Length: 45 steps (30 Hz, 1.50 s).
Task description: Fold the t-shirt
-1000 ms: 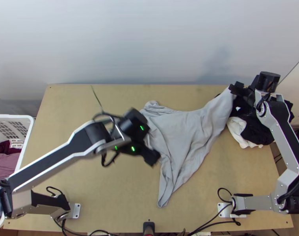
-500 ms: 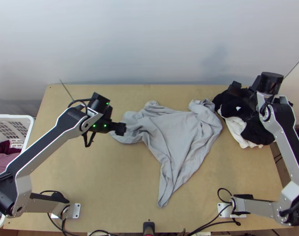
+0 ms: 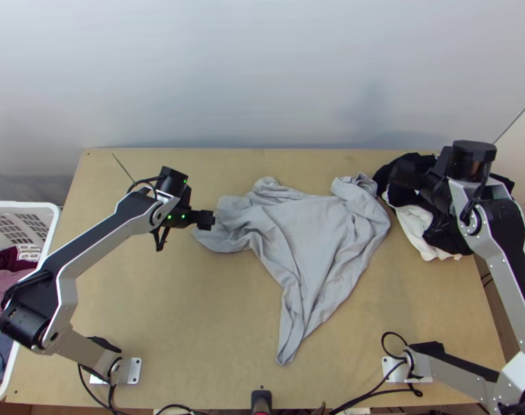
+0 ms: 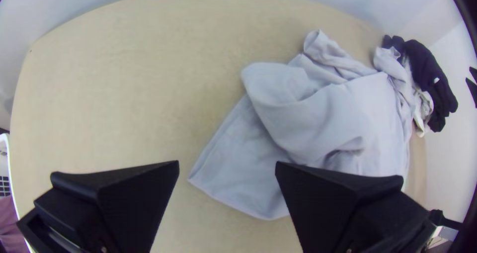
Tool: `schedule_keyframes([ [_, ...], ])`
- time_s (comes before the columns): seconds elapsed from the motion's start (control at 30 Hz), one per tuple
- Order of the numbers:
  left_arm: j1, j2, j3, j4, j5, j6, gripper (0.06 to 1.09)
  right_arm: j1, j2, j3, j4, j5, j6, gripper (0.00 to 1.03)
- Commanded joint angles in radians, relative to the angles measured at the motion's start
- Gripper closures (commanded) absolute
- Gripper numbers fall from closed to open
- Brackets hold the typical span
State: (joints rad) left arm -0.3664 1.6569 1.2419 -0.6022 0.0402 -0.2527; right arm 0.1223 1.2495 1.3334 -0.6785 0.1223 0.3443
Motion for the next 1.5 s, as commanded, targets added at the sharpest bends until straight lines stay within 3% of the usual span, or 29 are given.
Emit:
schedule_keyframes([
  [0.0,0.001,0.096,0.039,0.032,-0.003,0.004,0.15,0.016,-0.044,-0.048,-0.023,-0.003,0.007,0.04],
  [0.2,-0.005,0.156,0.105,0.025,0.007,-0.003,0.15,0.065,-0.067,-0.086,-0.036,-0.003,0.045,0.04],
  [0.6,-0.022,0.225,0.123,0.013,0.013,0.007,0.26,0.062,-0.056,-0.108,-0.033,-0.003,0.056,0.04],
  [0.97,-0.04,0.271,0.131,0.005,0.013,0.016,0.28,0.054,-0.053,-0.125,-0.033,-0.001,0.055,0.04],
  [1.07,-0.04,0.271,0.133,0.015,0.01,0.018,0.45,0.054,-0.058,-0.131,-0.033,-0.001,0.055,0.04],
  [1.23,-0.039,0.276,0.128,0.019,0.004,0.027,0.52,0.054,-0.061,-0.134,-0.035,-0.003,0.055,0.04],
  [1.33,-0.039,0.265,0.111,0.047,0.001,0.026,0.74,0.06,-0.061,-0.131,-0.036,-0.003,0.055,0.04],
  [1.43,-0.039,0.248,0.085,0.09,0.0,0.036,1.04,0.073,-0.062,-0.132,-0.044,-0.003,0.055,0.04],
  [1.47,-0.039,0.245,0.08,0.09,0.0,0.038,1.05,0.08,-0.064,-0.132,-0.046,-0.003,0.055,0.04],
])
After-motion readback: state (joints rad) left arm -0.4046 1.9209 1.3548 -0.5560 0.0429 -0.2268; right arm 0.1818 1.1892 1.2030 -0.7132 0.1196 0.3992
